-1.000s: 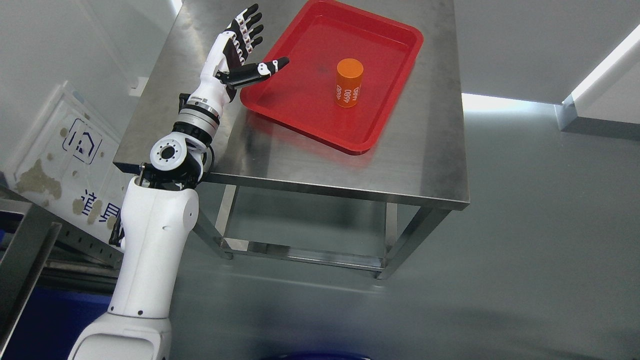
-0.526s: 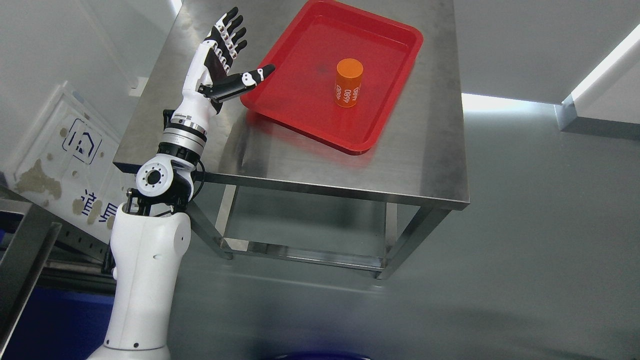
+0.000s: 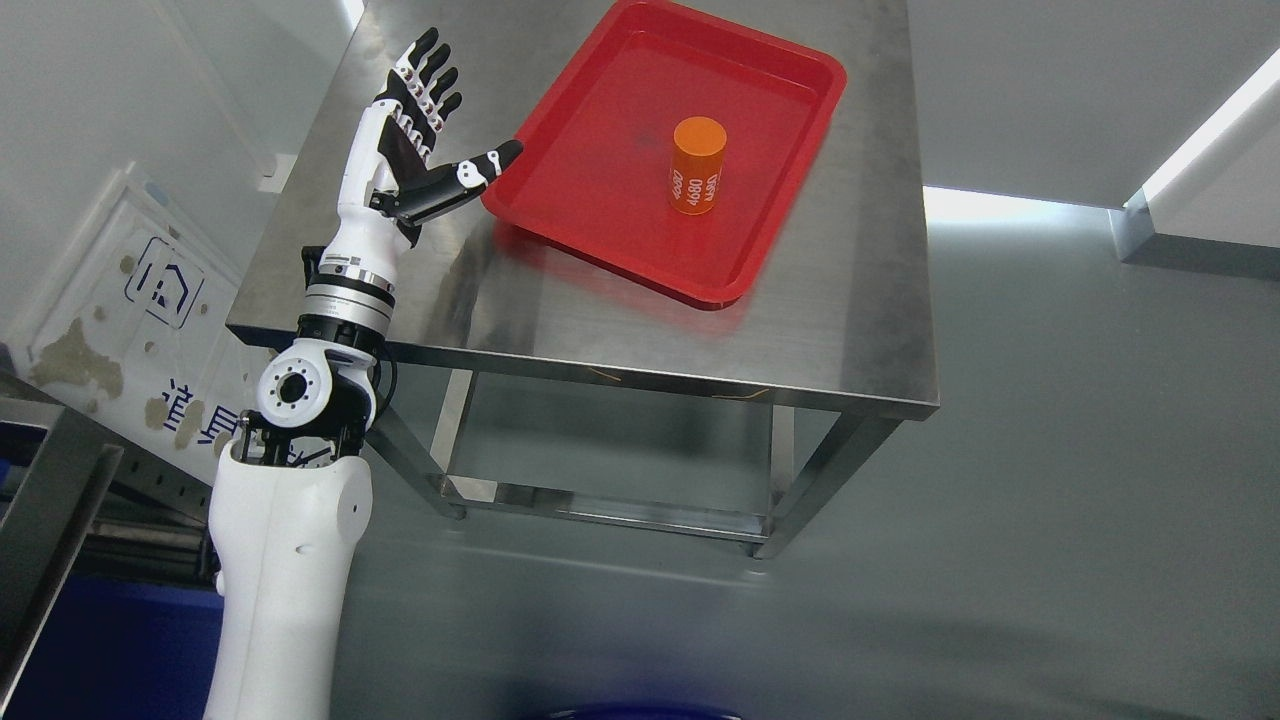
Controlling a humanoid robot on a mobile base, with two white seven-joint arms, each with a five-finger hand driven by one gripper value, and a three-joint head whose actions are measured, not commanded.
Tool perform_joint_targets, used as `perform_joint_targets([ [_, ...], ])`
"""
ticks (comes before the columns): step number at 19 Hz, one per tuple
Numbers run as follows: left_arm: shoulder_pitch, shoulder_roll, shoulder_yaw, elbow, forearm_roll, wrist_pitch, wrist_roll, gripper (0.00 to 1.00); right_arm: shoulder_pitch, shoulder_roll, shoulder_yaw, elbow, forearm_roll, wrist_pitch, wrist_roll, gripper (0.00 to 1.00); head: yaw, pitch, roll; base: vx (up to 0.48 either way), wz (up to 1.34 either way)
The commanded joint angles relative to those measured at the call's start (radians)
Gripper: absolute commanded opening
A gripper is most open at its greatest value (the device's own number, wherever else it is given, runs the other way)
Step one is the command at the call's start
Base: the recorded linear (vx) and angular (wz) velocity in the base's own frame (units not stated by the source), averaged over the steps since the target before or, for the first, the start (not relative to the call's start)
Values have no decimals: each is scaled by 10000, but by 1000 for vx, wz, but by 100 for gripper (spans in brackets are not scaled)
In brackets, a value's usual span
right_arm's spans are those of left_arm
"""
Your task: Grab orange capacitor from left shelf to right desk
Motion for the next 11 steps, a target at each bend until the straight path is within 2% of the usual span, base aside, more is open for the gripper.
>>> perform_joint_targets([
  [1, 216, 142, 793, -419, -324, -6, 472, 100, -15, -175, -107, -337, 46, -1, 5, 100, 0, 0, 0, 0, 0],
  [4, 369, 142, 839, -419, -339, -6, 1301, 100, -15, -175, -107, -337, 46, -1, 5, 100, 0, 0, 0, 0, 0],
  [11, 906, 142, 778, -435, -493, -21, 1288, 100, -15, -175, -107, -337, 46, -1, 5, 100, 0, 0, 0, 0, 0],
])
